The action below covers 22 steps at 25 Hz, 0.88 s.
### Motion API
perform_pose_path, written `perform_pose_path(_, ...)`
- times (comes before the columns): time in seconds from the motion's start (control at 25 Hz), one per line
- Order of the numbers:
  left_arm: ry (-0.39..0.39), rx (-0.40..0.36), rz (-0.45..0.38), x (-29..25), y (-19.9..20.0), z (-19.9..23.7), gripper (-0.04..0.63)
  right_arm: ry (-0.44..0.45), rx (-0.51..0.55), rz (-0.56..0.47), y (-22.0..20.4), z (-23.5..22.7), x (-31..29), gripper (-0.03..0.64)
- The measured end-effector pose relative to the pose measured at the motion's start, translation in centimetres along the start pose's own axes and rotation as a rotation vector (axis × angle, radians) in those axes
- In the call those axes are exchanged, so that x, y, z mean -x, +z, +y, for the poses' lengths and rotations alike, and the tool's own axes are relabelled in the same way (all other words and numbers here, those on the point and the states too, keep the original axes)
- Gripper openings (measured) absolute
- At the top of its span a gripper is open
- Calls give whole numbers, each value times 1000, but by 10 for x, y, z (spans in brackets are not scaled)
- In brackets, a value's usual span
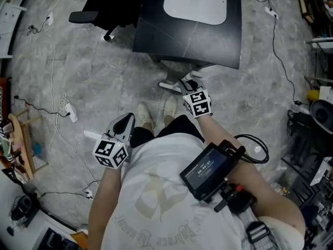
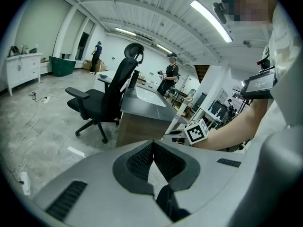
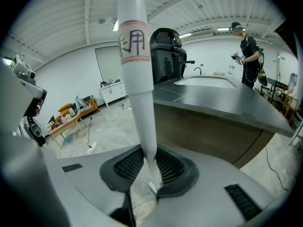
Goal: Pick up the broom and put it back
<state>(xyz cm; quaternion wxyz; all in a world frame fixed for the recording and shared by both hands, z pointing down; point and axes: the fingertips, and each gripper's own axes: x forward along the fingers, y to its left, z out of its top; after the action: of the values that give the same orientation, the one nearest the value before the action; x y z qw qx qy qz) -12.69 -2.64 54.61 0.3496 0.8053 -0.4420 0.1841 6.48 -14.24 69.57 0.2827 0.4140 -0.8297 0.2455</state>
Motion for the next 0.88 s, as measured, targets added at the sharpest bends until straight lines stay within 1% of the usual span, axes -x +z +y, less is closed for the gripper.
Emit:
perform_pose_path(0.12,7,-4,-20,5,5,9,11,-12,13,-14,3,1,13,97)
perform_pose_path(0.24,-4,-31,-32,10,12,20,12,-29,29,-31,8,6,25,95)
perform_pose_path(0.52,-93,-91,-29,20,11,27,11,-83,39,-75,24,28,63,95)
perform_pose_path(0.64,-130,-95,-43,23,15,28,11,-98,47,-92,34,36,77,95)
perform_pose_path(0.88,-181,-107,-42,33,10,40,11,-126,17,-115,47,55,99,95)
